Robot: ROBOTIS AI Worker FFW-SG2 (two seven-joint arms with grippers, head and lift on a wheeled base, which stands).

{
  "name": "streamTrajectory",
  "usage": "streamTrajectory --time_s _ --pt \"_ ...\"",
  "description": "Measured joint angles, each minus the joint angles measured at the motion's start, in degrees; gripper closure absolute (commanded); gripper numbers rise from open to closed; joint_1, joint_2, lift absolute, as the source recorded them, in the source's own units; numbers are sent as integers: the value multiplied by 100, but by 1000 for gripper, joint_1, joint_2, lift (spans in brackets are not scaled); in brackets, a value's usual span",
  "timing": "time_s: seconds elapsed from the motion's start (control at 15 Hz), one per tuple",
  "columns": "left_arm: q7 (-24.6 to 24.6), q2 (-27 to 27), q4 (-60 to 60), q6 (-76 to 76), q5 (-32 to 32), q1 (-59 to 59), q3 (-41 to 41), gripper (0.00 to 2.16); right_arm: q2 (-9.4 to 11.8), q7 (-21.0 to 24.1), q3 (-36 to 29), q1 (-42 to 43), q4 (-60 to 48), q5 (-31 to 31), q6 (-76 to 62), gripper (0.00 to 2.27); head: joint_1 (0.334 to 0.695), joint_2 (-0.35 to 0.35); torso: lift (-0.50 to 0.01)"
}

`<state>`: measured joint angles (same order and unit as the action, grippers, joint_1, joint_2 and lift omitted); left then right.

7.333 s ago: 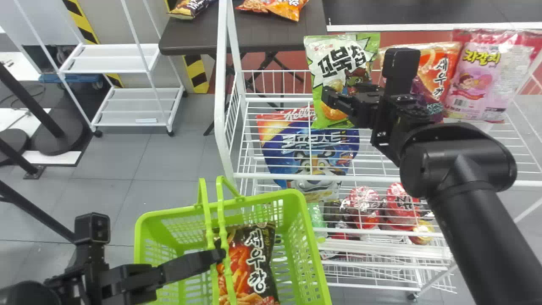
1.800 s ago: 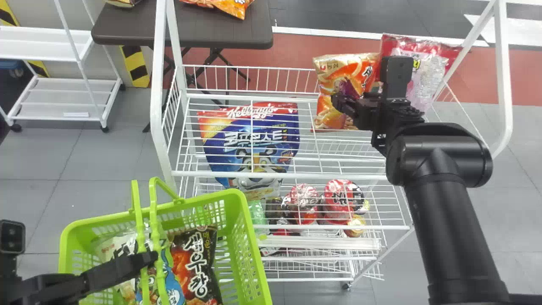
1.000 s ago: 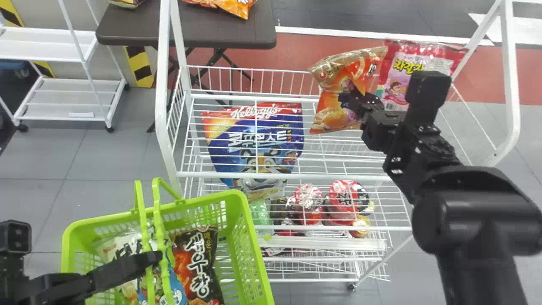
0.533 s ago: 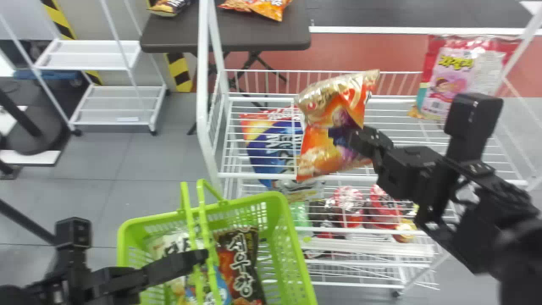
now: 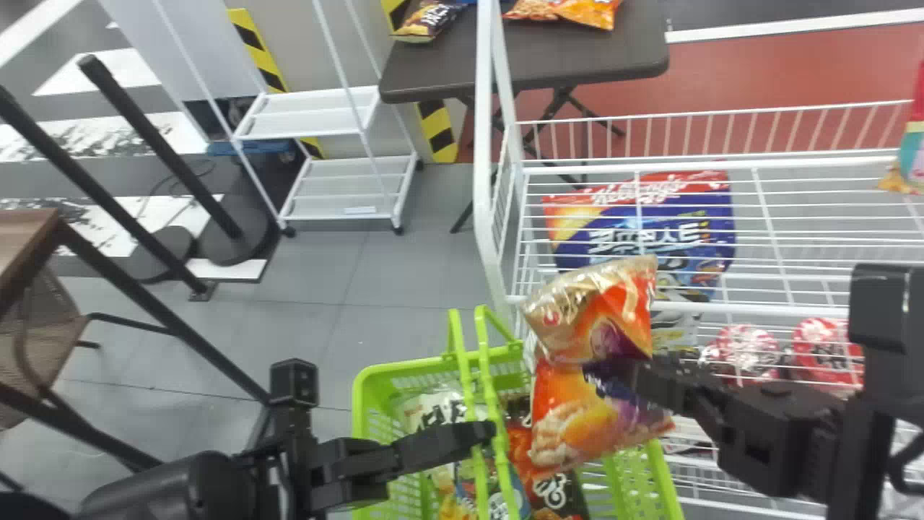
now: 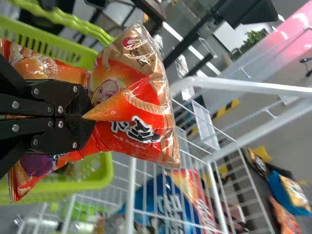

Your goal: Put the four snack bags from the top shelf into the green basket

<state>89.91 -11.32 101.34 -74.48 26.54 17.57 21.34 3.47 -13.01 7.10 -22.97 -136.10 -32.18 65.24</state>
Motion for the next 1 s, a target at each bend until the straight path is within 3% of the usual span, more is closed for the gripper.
streamTrajectory --time_s 0.73,0.8,0.87,0.93,1.0 --pt "0 -42 33 -28 35 -26 -100 2145 -6 212 1060 763 1472 258 688 2256 695 350 0" --pt "0 -41 38 -33 35 -26 -107 2145 -16 212 1193 892 1656 280 630 2128 695 350 0" --pt "0 -39 42 -37 36 -26 -111 2145 -25 211 1344 1039 1854 294 540 1571 695 350 0" --pt "0 -38 44 -37 37 -24 -111 2145 -28 211 1457 1144 1995 299 451 441 695 350 0" --pt "0 -37 44 -37 41 -17 -104 2145 -29 199 1549 1226 2098 306 334 -2 695 350 0"
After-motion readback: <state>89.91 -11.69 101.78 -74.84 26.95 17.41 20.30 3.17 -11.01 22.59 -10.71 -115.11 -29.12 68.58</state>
